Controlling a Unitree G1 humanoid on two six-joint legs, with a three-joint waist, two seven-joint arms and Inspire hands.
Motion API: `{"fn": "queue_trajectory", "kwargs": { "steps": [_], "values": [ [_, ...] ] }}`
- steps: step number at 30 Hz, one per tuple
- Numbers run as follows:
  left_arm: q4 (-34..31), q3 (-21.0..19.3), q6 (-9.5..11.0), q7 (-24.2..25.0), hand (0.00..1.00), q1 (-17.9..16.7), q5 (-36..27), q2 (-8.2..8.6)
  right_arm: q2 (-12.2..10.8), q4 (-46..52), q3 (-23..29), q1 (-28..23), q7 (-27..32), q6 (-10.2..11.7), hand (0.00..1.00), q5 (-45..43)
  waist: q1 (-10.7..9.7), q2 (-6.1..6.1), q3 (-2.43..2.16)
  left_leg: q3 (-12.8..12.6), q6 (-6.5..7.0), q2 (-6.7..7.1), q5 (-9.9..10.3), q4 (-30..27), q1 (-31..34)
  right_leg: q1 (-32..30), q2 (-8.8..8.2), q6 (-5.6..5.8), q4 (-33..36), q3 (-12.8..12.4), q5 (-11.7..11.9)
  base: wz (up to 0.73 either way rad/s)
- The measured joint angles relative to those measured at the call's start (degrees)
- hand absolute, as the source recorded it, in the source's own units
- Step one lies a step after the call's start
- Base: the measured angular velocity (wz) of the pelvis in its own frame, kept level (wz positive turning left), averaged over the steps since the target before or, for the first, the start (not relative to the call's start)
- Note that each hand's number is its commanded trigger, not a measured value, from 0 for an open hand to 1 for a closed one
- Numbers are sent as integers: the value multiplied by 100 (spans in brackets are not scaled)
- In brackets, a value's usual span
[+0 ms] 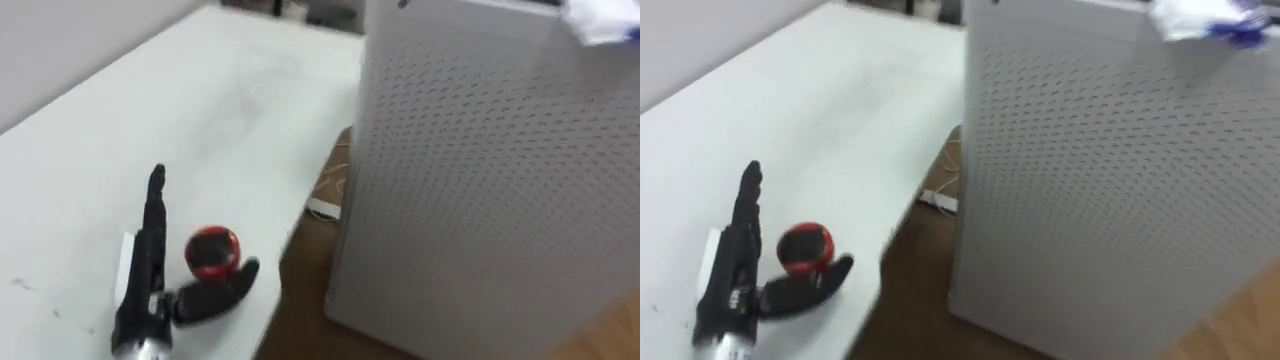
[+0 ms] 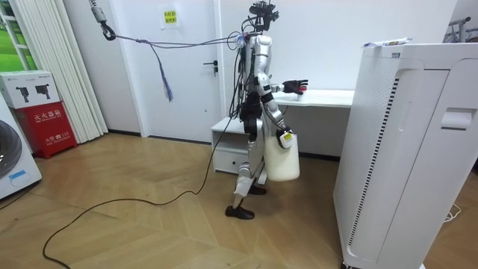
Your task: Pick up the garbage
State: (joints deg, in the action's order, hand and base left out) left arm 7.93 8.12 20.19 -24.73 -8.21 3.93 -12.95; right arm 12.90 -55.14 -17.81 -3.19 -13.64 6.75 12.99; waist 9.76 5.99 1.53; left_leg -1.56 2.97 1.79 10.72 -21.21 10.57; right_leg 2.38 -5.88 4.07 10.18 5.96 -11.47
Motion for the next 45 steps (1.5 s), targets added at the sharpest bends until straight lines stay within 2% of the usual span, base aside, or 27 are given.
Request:
{"fn": "queue_trajectory", "kwargs": {
  "steps": [2,5,6,9,11,14,17,21,27,35,39,42,45],
  "values": [
    [13,-85,-22,11,0,-17,-2,15,2,89,10,-1,-14,2,100,-93,-8,-27,2,22,4,18,5,68,-112,56,13,-17,-65,221,58,-10],
    [46,-133,-23,25,0,-45,-1,48,6,174,17,-42,-29,-53,100,-149,-36,-113,-41,42,16,14,15,197,-208,72,58,-19,-48,282,59,-9],
    [56,-132,-23,23,0,-116,0,74,6,175,77,-120,-32,-68,100,-182,-70,-163,-77,39,6,6,10,207,-236,83,69,-24,-35,292,62,-8],
    [139,-125,-23,9,0,-268,-2,89,16,167,118,-239,-70,-112,100,-199,-172,-243,-124,16,-30,-1,-15,283,-330,105,90,-35,24,326,69,-9],
    [243,-99,-23,8,0,-269,-67,88,16,158,117,-260,-76,-146,100,-202,-229,-237,-127,2,-54,-19,-30,295,-365,98,105,-38,67,374,69,-9],
    [413,-97,-23,17,0,-266,-126,92,20,179,119,-247,-81,-148,100,-214,-250,-194,-124,-25,-74,-52,-43,317,-385,74,109,-110,72,487,99,-13],
    [570,-108,-22,45,0,-266,-146,90,20,219,119,-247,-89,-161,100,-214,-270,-117,-85,-74,-79,-105,-46,315,-401,67,118,-135,79,522,115,-9],
    [858,-100,25,85,0,-225,-338,92,21,280,119,-239,-136,-191,100,-220,-307,-59,-94,-86,-76,-108,-41,292,-412,53,118,-136,150,589,115,-1],
    [1246,-92,196,145,0,-60,-333,120,20,298,118,-235,-160,-191,100,-260,-303,-121,-93,-87,-74,-108,-38,277,-437,89,114,-136,155,605,115,0],
    [1399,-92,209,124,0,60,-340,172,20,288,117,-242,-153,-224,100,-319,-318,-148,-83,-89,-74,-107,-39,260,-432,62,112,-135,203,602,115,0],
    [1448,-50,266,115,0,119,-627,175,20,292,114,-246,-142,-263,100,-317,-320,-148,-84,-87,-73,-107,-39,244,-432,58,112,-135,228,595,114,0],
    [1447,-21,328,121,0,124,-965,176,9,293,114,-250,-142,-263,100,-335,-325,-132,-97,-106,-73,-108,-40,243,-438,55,112,-134,234,574,111,-1],
    [1471,-24,367,124,0,107,-1023,165,-1,294,113,-258,-143,-265,100,-335,-311,-103,-114,-143,-74,-108,-45,270,-491,85,112,-136,219,522,106,-4]
  ]
}}
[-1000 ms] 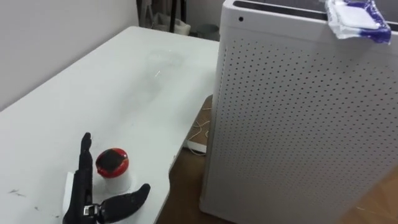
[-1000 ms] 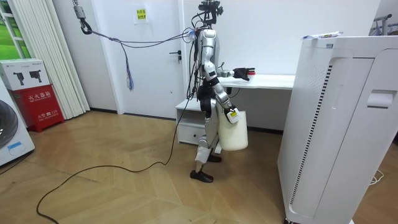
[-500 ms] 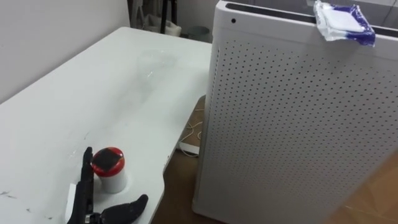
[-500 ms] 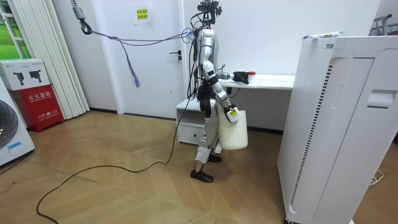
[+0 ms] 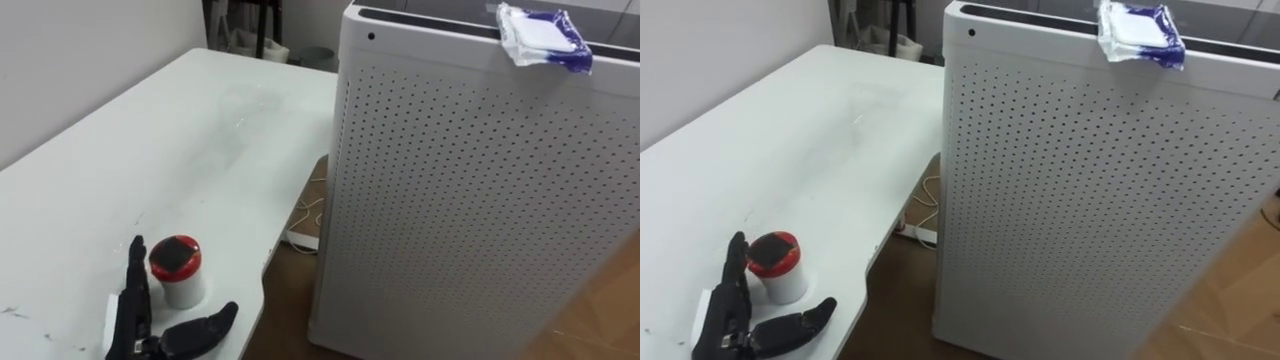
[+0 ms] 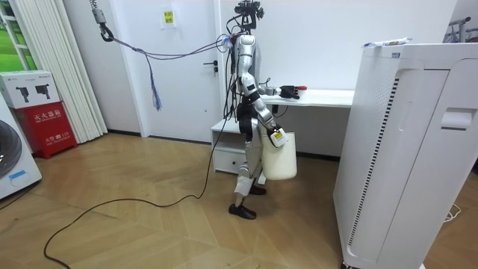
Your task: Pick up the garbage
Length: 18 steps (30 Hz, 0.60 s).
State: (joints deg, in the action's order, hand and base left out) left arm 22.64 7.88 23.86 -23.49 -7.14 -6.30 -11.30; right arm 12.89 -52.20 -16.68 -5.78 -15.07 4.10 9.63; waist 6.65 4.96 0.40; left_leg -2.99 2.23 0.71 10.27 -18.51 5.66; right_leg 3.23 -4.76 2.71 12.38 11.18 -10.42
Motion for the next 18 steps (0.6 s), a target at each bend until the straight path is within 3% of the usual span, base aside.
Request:
{"fn": "queue_trajectory", "kwargs": {
  "steps": [7,18],
  "values": [
    [63,-7,30,-19,0,-10,-101,-9,-59,1,0,-6,28,1,100,1,4,66,-37,-29,-16,-3,-21,91,-136,110,6,-2,-65,-18,-1,-1],
    [49,-10,25,-351,0,80,-168,134,-192,-2,1,-15,181,0,100,-118,-57,63,-19,-31,-21,-4,-24,97,-123,81,1,-18,-74,-6,-13,0]
  ]
}}
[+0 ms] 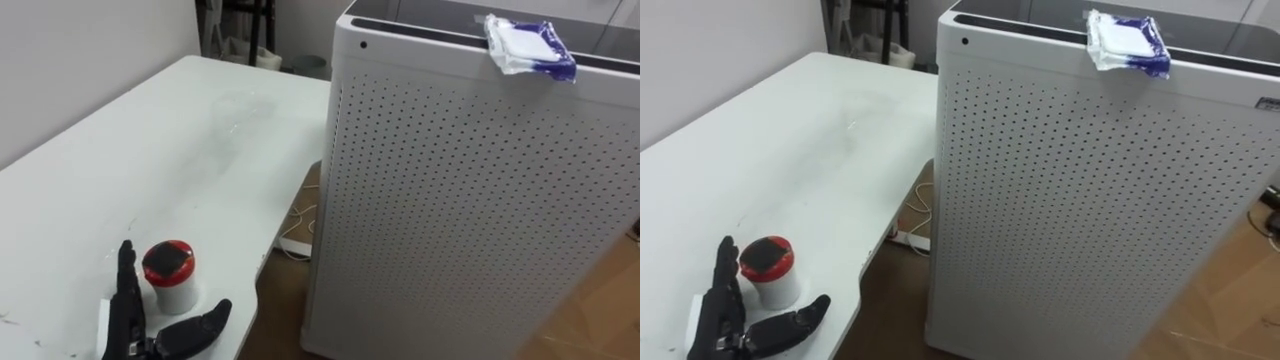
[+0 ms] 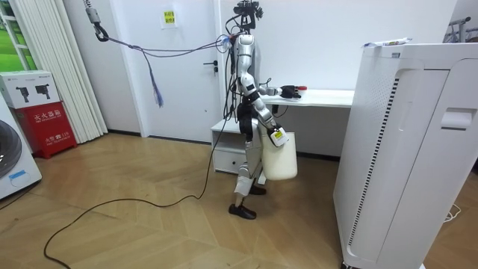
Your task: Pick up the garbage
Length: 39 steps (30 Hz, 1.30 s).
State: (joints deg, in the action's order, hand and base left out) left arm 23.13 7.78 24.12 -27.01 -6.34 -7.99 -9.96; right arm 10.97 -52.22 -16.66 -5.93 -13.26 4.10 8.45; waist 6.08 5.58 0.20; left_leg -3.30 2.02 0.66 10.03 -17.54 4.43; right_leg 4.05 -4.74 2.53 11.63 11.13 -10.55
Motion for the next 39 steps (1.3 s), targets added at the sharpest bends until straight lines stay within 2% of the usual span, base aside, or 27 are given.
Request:
{"fn": "queue_trajectory", "kwargs": {
  "steps": [8,10,11,12,13,17,20,24,29,39],
  "values": [
    [151,19,-27,-32,0,153,-97,20,6,1,1,-60,15,0,100,4,-11,-114,50,-2,-3,-6,-2,6,-12,5,6,-1,2,-2,1,0],
    [181,17,-45,-29,0,173,-101,20,7,6,4,-95,49,0,100,10,-14,-127,43,-2,-4,-10,-2,6,-15,8,9,-2,6,-1,1,0],
    [182,17,-46,-28,16,176,-101,19,7,6,4,-99,53,0,100,10,-15,-127,43,-2,-5,-11,-3,6,-15,8,10,-2,7,-1,2,0],
    [203,12,-48,-26,75,189,-100,19,7,6,4,-102,55,0,100,10,-16,-128,43,-6,-5,-13,-3,2,-15,7,11,-4,9,-1,2,0],
    [231,12,-53,-23,100,208,-100,19,6,6,4,-102,55,0,100,10,-16,-130,42,-8,-5,-15,-3,0,-15,8,12,-5,11,-1,3,0],
    [244,-50,-84,-33,100,228,-99,20,6,6,4,-103,56,-5,100,9,-16,-138,39,-15,-6,-24,-2,-9,-15,11,17,-12,16,-1,8,0],
    [270,-334,-175,-100,100,250,-139,4,6,7,5,-102,58,-31,100,9,-16,-157,32,-14,-10,-34,-2,-20,-11,15,27,-22,16,3,14,0],
    [578,-501,-266,-284,100,521,-207,-63,7,7,4,-102,63,-50,100,39,-47,-188,41,-10,-10,-40,0,-34,-16,55,38,-31,13,4,40,0],
    [726,-537,-309,-486,100,616,-412,-153,7,7,4,-100,64,-50,100,50,-138,-240,45,-32,-4,-78,5,-28,-47,71,36,-27,7,-1,42,-1],
    [724,-530,-334,-620,100,618,-491,-131,7,3,4,-92,54,-51,100,4,-204,-258,34,-51,-8,-82,3,-2,-73,70,36,-27,9,-13,42,0]
  ]
}}
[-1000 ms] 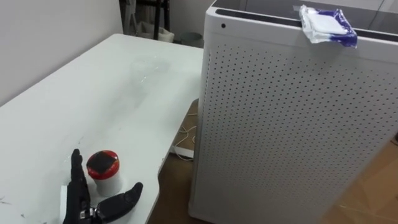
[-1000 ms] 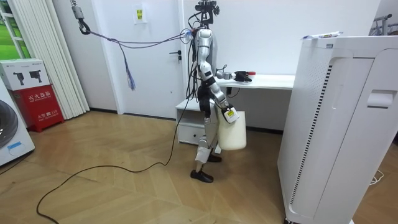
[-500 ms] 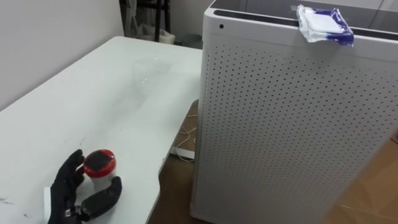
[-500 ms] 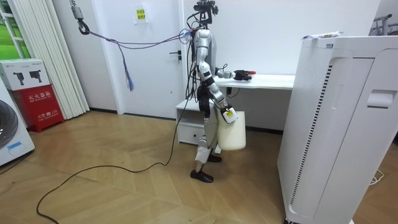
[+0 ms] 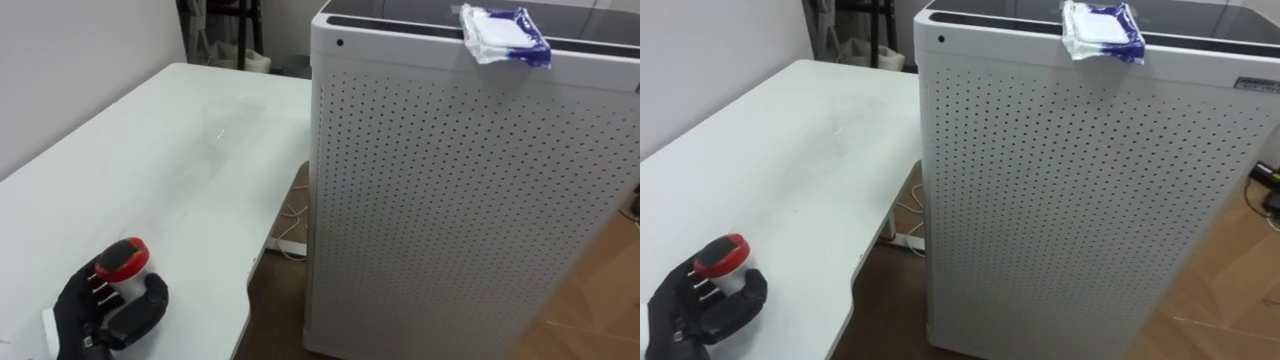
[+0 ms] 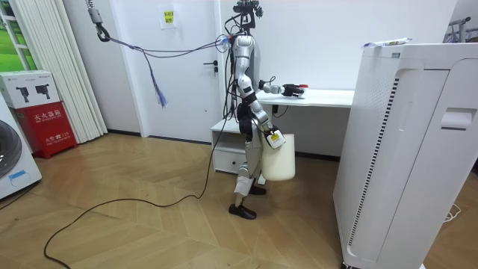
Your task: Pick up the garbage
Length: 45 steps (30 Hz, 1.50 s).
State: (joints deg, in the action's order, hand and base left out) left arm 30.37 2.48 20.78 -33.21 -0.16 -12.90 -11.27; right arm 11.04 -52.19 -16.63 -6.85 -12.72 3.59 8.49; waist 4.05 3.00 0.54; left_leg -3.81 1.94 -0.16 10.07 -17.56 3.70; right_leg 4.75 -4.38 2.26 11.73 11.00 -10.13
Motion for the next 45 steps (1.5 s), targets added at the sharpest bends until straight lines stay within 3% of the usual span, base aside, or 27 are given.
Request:
{"fn": "queue_trajectory", "kwargs": {
  "steps": [7,12,18,21,25,30,34,39,45],
  "values": [
    [15,4,-1,11,100,-2,-15,-34,-8,8,0,0,-7,0,100,-6,-89,28,-2,-5,0,9,0,-3,-2,7,0,0,-2,-3,0,0],
    [-100,92,28,156,100,-7,-557,-90,-7,175,-1,-9,-21,0,100,-3,-88,44,-4,-20,-2,10,-4,3,-1,-13,-7,10,-36,-27,-10,0],
    [-628,504,-156,738,100,-5,-722,-51,-22,261,-13,33,-45,1,100,24,-68,156,-29,-7,8,11,-9,-74,176,-136,0,13,-80,-33,-6,0],
    [-1226,964,-328,1159,100,-5,-969,-38,-37,152,-83,214,-5,4,100,45,-77,197,-2,-23,11,-23,-5,-133,373,-342,10,-5,13,-22,17,-3],
    [-1769,1561,-445,1786,100,93,-991,-13,-7,103,-224,552,49,5,100,1,-115,142,33,-104,14,-70,2,-188,562,-552,23,-17,110,-117,26,-12],
    [-2035,1755,-487,2559,100,288,-1000,61,17,121,-218,922,199,13,100,41,-187,9,89,-204,12,-124,8,-238,722,-794,41,-35,234,-165,37,-12],
    [-2052,1798,-490,2886,100,333,-1006,35,106,138,-207,1133,345,37,100,49,-231,-116,68,-256,15,-124,6,-262,863,-1000,33,-35,321,-233,37,-10],
    [-2143,2010,-491,3077,100,337,-1020,-55,259,114,-221,1399,475,64,100,372,-243,-137,67,-281,18,-139,5,-320,1061,-1250,33,-35,427,-272,37,-3],
    [-2116,2099,-581,3497,100,337,-1008,-57,263,-78,-190,1831,625,85,100,420,-274,-163,84,-439,24,-164,6,-294,1075,-1402,31,-35,525,-409,37,-15]
  ]
}}
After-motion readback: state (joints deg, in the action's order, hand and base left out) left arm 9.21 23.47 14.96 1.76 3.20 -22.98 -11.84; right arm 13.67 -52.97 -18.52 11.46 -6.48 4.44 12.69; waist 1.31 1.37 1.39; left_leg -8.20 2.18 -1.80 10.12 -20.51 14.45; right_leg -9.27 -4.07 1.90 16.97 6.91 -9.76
